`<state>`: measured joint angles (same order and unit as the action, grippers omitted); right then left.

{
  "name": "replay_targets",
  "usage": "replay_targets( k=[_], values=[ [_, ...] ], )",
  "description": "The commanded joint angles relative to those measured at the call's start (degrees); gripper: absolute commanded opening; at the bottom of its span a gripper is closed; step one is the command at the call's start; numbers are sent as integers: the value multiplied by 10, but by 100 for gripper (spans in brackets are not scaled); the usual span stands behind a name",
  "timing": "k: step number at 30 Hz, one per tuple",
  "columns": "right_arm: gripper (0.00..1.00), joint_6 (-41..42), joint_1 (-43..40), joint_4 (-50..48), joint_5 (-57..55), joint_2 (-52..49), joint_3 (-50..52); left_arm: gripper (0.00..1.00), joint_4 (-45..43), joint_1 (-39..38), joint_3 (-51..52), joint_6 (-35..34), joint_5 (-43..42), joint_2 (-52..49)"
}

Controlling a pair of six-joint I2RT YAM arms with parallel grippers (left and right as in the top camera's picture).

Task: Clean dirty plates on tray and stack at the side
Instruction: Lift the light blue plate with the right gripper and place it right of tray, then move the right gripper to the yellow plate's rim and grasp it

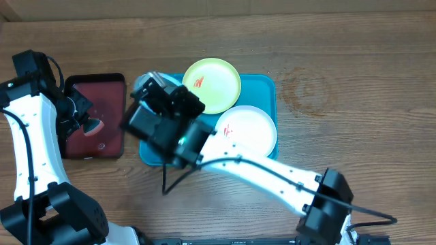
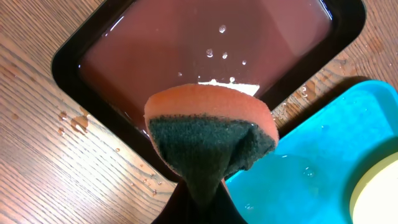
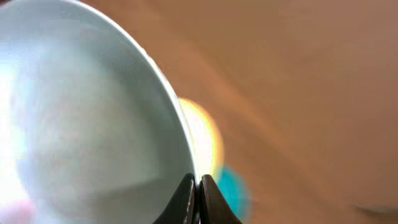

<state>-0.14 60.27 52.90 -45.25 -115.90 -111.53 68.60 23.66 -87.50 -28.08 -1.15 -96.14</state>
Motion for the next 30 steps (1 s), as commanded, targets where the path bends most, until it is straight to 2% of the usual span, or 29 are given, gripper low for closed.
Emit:
replay_targets(
  k=[1, 4, 7, 10, 14, 18, 24, 30],
  values=[
    [4, 50, -84, 30, 245, -2, 12, 4, 3, 0, 3, 13, -7, 2],
    [4, 125, -157, 65, 353, 12, 0, 4, 2, 0, 3, 13, -14, 2],
    [4, 122, -255, 83, 500, 29, -7, 4, 1, 0, 3, 13, -14, 2],
    [4, 122, -363, 118, 578, 34, -7, 4, 1, -1, 3, 13, -15, 2],
    [4, 120, -497, 176, 569, 25, 5, 4, -2, -1, 3, 13, -15, 2],
    [4, 107, -594, 193, 539, 7, 32, 4, -7, -1, 3, 13, -15, 2],
    [4, 104, -693, 123, 539, 1, 125, 4, -10, -2, 4, 13, -15, 2],
    [4, 104, -732, 69, 538, 1, 193, 4, -13, -5, 4, 13, -15, 2]
  ],
)
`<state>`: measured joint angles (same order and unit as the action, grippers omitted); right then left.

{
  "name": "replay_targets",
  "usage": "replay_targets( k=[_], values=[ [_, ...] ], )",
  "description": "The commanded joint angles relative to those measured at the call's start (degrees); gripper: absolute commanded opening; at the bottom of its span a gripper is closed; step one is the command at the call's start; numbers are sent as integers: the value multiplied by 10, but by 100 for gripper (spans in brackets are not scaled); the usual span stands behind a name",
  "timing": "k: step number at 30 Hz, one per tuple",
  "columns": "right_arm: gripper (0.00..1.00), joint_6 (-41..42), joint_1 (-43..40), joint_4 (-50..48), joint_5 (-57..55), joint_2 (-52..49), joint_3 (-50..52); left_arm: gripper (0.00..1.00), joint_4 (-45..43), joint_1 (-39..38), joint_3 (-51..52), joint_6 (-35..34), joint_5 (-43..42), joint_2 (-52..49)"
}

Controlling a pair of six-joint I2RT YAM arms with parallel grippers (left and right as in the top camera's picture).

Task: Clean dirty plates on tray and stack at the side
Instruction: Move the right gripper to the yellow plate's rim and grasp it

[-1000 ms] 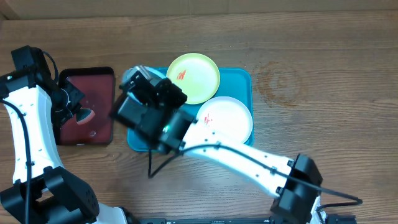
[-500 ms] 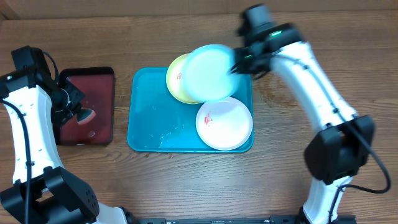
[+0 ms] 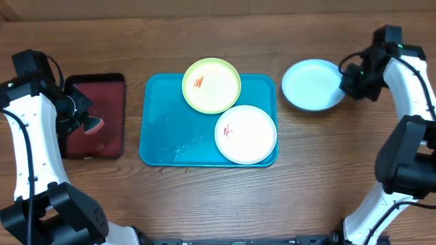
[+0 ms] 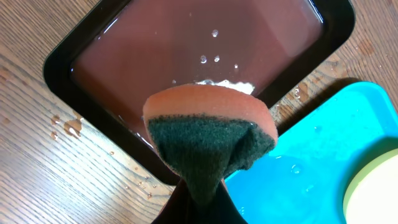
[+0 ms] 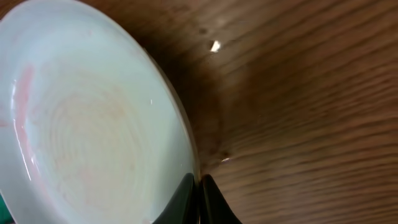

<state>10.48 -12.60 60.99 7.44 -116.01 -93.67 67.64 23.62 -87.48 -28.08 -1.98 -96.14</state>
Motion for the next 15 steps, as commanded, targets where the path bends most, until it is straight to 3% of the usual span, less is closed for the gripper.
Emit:
replay_targets(
  k=[1, 6, 9, 15],
  values=[
    [4, -2, -4, -21, 10, 2, 22, 5, -3, -5, 3, 13, -7, 2],
    [4, -2, -4, -27, 1, 2, 31, 4, -3, -9, 3, 13, -7, 2],
    [23, -2, -1, -23, 6, 2, 31, 4, -4, -14, 3, 13, -7, 2],
    [34, -5, 18, -10, 75, 13, -9, 4, -4, -24, 3, 14, -7, 2]
  ],
)
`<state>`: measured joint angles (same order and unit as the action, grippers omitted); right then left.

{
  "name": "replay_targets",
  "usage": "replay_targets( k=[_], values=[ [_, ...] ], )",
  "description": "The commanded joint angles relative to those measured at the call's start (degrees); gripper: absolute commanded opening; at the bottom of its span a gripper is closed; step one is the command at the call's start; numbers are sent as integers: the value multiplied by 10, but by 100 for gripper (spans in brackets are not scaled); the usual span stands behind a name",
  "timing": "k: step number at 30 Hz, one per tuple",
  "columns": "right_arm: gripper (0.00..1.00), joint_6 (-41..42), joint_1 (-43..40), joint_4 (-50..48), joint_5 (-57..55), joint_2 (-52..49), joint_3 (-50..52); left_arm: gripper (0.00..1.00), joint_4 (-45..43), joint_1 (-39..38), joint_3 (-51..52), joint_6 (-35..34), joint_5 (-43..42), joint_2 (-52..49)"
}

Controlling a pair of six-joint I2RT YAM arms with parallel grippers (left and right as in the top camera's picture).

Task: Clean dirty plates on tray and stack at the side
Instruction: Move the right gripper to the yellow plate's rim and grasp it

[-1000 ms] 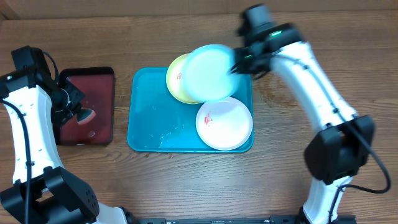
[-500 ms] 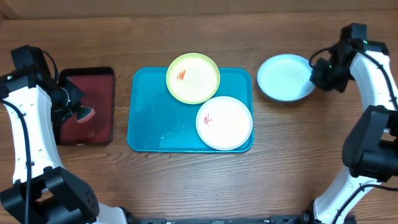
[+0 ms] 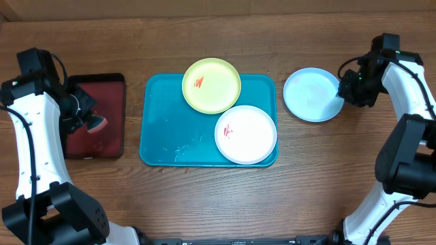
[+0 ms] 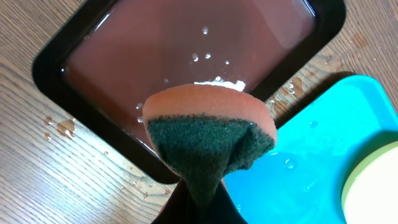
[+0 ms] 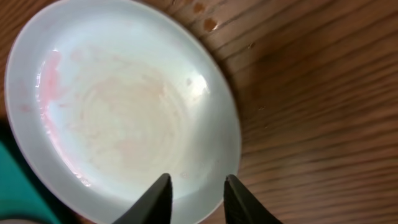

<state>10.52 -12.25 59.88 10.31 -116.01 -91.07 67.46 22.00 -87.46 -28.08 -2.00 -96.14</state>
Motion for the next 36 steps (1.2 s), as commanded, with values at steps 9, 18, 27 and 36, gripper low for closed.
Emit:
replay_targets(
  k=[9, 18, 27, 36],
  values=[
    [80, -91, 139, -73, 156, 60, -93, 4, -14, -35, 3, 30, -10, 2],
    [77, 95, 293, -164, -14, -26, -87, 4, -16, -68, 3, 43, -10, 2],
    [62, 202, 353, -186, -38, -96, -87, 4, -16, -70, 3, 43, -10, 2],
    [40, 212, 385, -191, -37, -125, -85, 4, -17, -73, 3, 43, -10, 2]
  ],
)
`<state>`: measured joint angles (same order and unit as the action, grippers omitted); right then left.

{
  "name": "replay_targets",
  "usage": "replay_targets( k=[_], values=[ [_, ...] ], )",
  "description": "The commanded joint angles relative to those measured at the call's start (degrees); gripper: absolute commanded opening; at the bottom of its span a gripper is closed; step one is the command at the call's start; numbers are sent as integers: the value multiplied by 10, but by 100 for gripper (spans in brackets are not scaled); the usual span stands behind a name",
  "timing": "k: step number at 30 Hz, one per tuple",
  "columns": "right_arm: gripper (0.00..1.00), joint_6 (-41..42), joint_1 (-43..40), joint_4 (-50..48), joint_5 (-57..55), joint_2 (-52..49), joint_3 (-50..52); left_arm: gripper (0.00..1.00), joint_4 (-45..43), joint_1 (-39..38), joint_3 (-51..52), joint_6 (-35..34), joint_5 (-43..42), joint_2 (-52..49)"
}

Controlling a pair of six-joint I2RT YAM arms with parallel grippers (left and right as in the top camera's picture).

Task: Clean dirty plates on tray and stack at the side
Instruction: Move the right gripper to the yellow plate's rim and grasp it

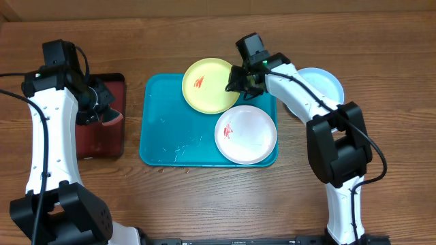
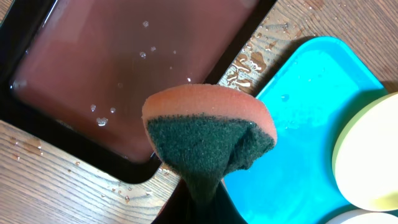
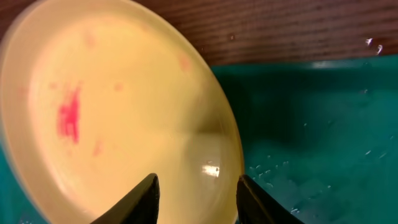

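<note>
A yellow plate (image 1: 208,87) with a red smear lies at the back of the blue tray (image 1: 163,133). A white plate (image 1: 246,134), also smeared red, lies at the tray's front right. My right gripper (image 1: 236,80) is open low over the yellow plate's (image 3: 106,118) right rim, and its fingers (image 3: 148,198) straddle that rim. A pale blue plate (image 1: 327,80) lies on the table right of the tray. My left gripper (image 2: 199,202) is shut on an orange-and-green sponge (image 2: 208,134), held over the gap between basin and tray.
A black basin (image 1: 95,139) of brownish water (image 2: 130,56) stands left of the tray. Water drops dot the wood (image 2: 255,56) between them and the tray's floor (image 3: 323,137). My right arm (image 1: 300,95) crosses over part of the pale blue plate.
My right gripper has moved from beside the pale blue plate to the yellow plate's right rim on the tray, and is still open. My left gripper has carried the sponge from the basin toward the tray.
My right gripper first held the pale blue plate by its rim above the tray's left side, then over the table right of the tray. It then stood open with that plate lying there. Now it is at the yellow plate. The left gripper held the sponge throughout.
</note>
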<state>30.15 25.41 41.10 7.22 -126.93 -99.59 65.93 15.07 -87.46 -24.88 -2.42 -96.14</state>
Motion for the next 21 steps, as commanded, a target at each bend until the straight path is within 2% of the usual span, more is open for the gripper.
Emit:
replay_targets(
  k=[1, 10, 13, 18, 21],
  values=[
    [40, 16, 10, -3, -6, -16, 0, 4, -2, -3, 3, 11, -6, 2],
    [39, 15, 16, 18, -33, -16, 2, 4, -1, -10, 3, 11, -6, 2],
    [41, -27, 16, 3, -13, -15, -9, 4, 0, -10, 3, 11, -6, 2],
    [54, -50, 16, 39, -15, 7, -61, 4, 0, -10, 3, 11, -6, 2],
    [57, -28, 11, 85, -66, 22, -94, 4, 0, -10, 3, 11, -6, 2]
  ],
)
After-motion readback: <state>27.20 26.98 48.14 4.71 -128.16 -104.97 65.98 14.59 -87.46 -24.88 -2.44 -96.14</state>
